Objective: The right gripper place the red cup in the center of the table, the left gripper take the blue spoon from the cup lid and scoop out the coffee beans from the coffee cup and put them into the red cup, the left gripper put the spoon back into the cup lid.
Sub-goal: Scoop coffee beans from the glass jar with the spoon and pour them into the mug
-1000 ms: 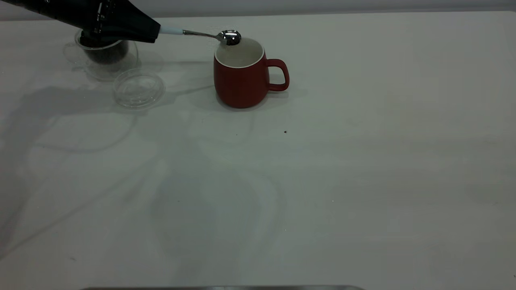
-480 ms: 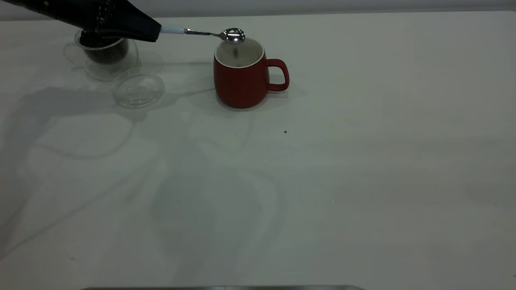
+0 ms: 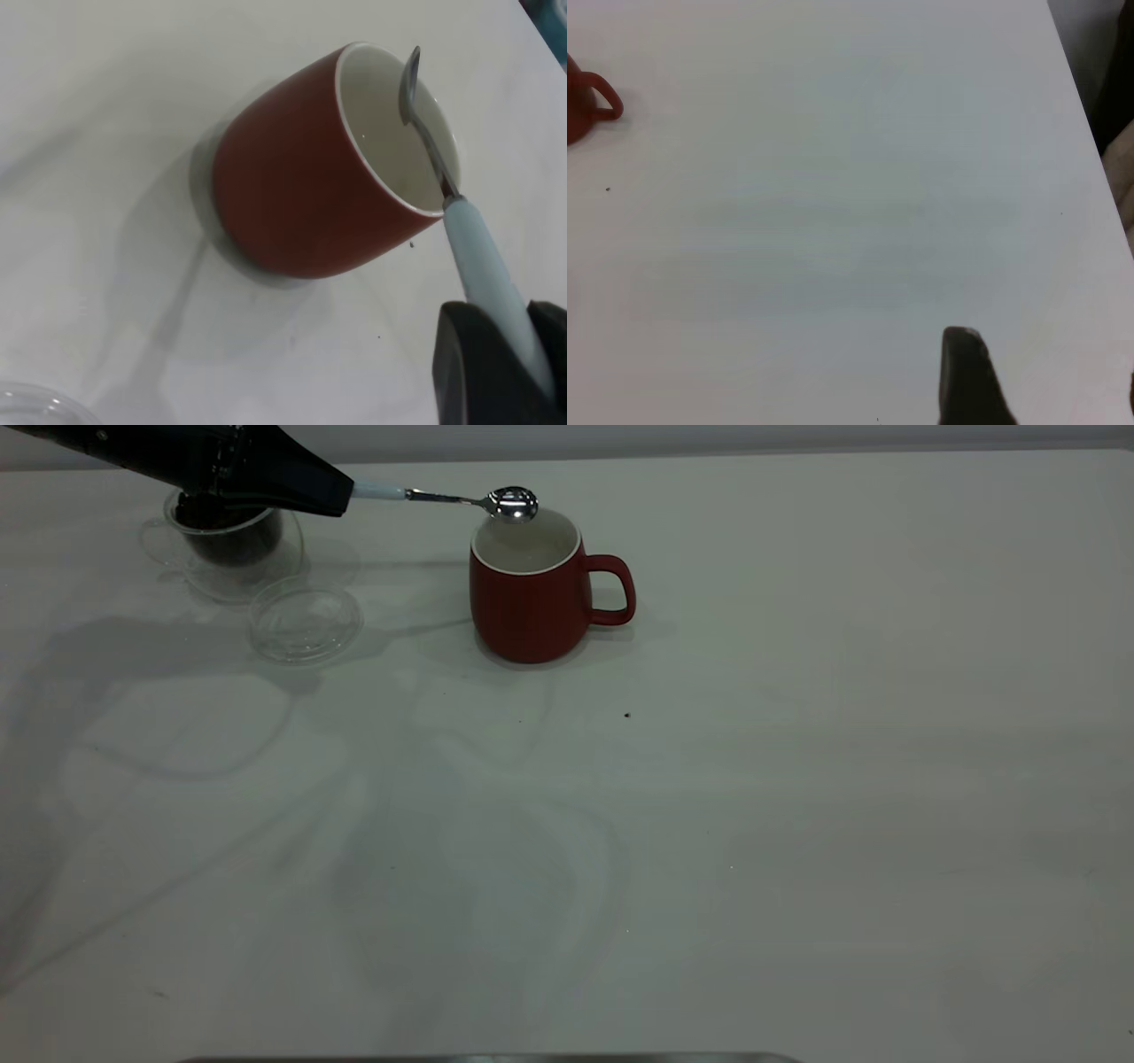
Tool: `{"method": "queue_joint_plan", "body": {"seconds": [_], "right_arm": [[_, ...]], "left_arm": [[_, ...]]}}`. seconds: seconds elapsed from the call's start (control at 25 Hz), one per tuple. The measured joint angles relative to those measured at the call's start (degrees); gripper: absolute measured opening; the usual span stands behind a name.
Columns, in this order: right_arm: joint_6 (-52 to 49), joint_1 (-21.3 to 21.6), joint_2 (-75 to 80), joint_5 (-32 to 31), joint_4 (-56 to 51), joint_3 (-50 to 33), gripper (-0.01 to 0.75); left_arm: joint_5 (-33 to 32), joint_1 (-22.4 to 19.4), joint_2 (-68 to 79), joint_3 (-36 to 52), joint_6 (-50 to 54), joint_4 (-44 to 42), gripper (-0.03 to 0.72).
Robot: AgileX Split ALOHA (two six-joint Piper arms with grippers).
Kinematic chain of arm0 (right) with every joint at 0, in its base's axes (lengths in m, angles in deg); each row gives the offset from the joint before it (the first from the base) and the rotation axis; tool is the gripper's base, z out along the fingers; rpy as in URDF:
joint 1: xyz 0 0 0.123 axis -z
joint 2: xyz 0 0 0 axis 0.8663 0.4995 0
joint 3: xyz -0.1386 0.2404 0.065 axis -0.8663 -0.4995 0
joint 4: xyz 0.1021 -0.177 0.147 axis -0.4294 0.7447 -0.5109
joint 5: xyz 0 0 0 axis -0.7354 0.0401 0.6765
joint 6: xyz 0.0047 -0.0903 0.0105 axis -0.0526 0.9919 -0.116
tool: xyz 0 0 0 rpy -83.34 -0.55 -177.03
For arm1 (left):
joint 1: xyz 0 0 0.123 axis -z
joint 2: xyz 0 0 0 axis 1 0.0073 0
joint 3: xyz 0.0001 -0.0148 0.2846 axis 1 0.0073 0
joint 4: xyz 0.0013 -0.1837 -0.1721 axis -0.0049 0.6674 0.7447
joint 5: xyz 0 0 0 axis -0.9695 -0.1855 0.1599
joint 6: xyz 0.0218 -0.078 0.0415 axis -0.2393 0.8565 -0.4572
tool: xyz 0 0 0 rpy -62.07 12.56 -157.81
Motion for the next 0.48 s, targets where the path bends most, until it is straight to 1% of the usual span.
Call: {"method": "queue_joint_plan", "body": {"seconds": [0.2,0.32,0.48], "right_arm": [[0.0,0.0,0.0,0.0,0.0,0.0,0.466],[0.0,0.0,0.0,0.0,0.0,0.0,0.466],[0.0,0.0,0.0,0.0,0.0,0.0,0.466]], "left_arm": [[-1.35,0.0,0.0,0.0,0.22,0.0,0.126],[-3.13,-0.23,0.0,0.0,4.42,0.0,0.126],[-4.62,-1.93,-1.53,0.0,10.29,-0.33,0.126]]}}
